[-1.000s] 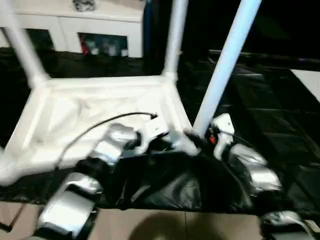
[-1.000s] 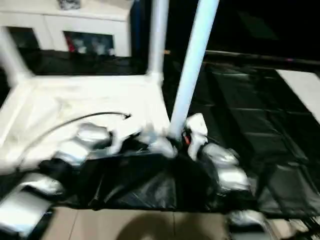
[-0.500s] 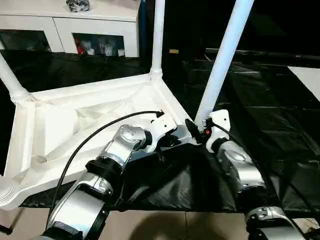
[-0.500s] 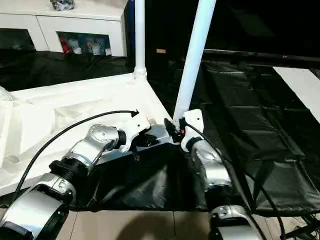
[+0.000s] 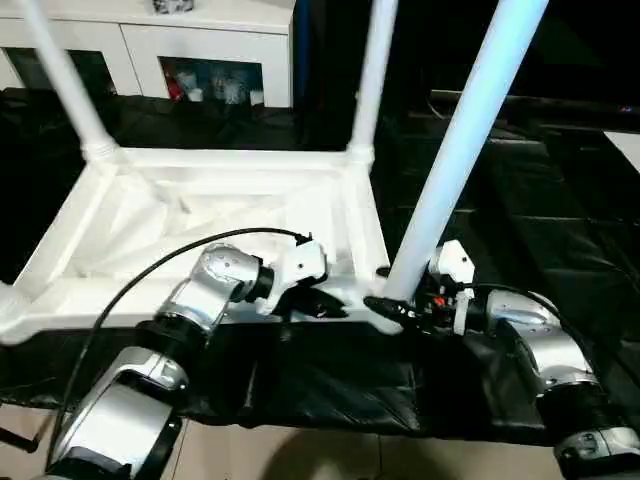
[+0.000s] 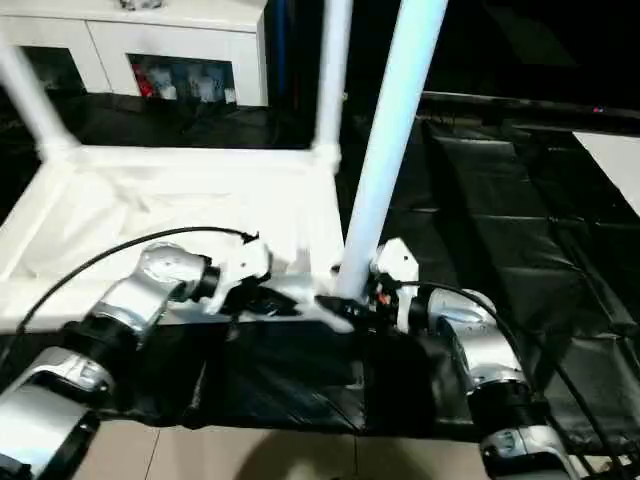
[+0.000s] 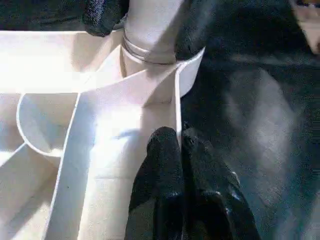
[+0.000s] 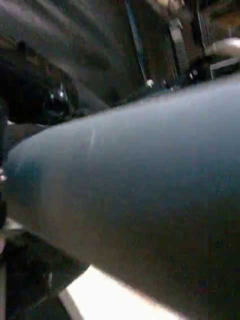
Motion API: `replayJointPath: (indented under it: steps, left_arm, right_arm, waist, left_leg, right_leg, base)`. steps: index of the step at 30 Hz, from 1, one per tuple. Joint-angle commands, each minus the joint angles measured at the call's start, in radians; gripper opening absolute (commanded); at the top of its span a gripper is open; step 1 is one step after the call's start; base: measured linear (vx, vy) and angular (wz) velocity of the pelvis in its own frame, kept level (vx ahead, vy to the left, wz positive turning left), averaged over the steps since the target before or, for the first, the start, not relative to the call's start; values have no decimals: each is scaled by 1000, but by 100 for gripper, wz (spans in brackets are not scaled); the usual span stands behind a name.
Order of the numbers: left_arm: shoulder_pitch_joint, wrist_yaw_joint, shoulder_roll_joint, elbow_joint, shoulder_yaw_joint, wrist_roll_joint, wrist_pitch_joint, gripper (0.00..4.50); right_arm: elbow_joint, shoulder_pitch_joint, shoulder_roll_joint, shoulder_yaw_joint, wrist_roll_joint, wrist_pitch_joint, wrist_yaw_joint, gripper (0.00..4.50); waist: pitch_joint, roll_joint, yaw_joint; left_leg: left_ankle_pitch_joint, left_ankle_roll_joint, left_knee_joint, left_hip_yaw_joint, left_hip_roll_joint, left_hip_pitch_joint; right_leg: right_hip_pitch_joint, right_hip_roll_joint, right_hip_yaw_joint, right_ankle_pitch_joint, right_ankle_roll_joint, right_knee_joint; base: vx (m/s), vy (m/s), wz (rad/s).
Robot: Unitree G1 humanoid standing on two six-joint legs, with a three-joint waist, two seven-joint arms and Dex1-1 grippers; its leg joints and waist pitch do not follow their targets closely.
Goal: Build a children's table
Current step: Rotate leg to tighten
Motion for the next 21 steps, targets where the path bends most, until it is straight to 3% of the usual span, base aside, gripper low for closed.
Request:
replayJointPath:
  steps: [1,6,13,16,18,21]
  left_arm:
    - [-6,-22,-3,-17,-26,3,-14,0]
    - [-11,-69,15,-12,-28,-3,-22,0]
    - [-12,-35,-2,-2,-11,-9,1,0]
    - [-26,106,-57,27,16,6,54,0]
    - [-26,133,-74,28,20,5,68,0]
    - [-30,220,-126,41,27,12,87,0]
  right_arm:
    - [-6,2,-6,45,-5,30,65,234]
    - [-24,5,-25,81,-1,64,127,210]
    - [-48,29,3,74,24,115,108,200]
    - [-34,56,79,2,40,147,-79,199]
    - [-29,62,96,-12,41,138,-118,199]
    - [19,56,153,-44,11,132,-278,199]
  waist:
    - [-51,-1,3]
    - [-53,-1,13]
    - [-48,-4,20]
    - [-46,-6,18]
    - [-44,-5,18]
    - [-43,-2,11]
  left_leg:
    - [-67,146,-66,-1,37,-9]
    - [-41,141,-63,1,36,-9]
    - [-102,96,-68,1,33,-9]
    - [-113,78,-71,0,31,-6]
    - [-136,64,-72,0,29,-3]
    - [-138,47,-75,-2,29,-8]
  right_leg:
    - [63,-60,57,-58,-290,-54]
    - [64,-60,57,-31,-284,-50]
    - [61,-61,58,-144,-251,-62]
    - [58,-61,59,-178,-236,-68]
    - [54,-62,59,-239,-216,-77]
    - [53,-60,58,-273,-196,-80]
  base:
    - [0,0,0]
    - [0,0,0]
    - [0,0,0]
    - [0,0,0]
    - [0,0,0]
    - [0,0,0]
